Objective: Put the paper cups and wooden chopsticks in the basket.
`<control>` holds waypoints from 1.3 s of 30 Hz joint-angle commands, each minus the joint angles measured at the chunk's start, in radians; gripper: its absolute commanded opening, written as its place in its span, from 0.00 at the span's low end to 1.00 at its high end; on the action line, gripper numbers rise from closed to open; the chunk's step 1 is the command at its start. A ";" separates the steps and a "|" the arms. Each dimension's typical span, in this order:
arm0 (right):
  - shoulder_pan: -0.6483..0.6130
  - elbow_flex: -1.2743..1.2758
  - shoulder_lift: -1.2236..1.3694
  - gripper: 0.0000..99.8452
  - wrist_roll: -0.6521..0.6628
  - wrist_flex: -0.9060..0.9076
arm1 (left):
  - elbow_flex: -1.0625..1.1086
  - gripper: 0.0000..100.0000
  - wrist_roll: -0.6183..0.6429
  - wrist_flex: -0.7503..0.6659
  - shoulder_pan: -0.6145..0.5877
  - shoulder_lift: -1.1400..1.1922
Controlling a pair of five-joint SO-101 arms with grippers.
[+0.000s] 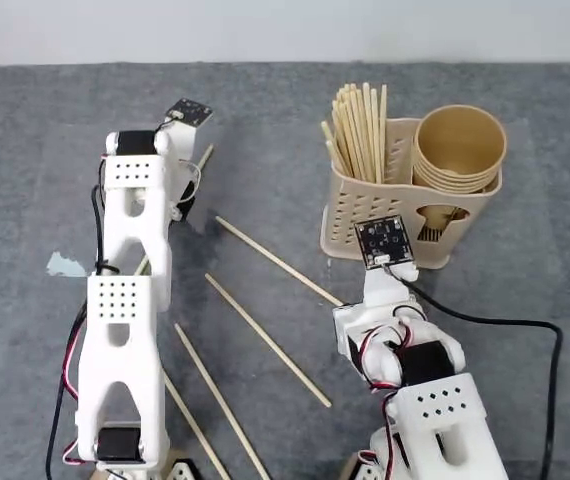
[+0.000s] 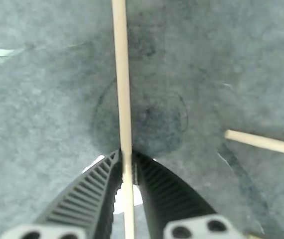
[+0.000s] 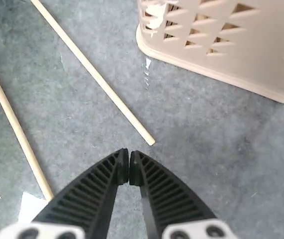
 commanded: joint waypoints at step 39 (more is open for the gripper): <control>-0.005 0.015 -0.012 0.02 0.006 -0.044 | 0.834 0.01 0.606 -0.414 0.594 -1.399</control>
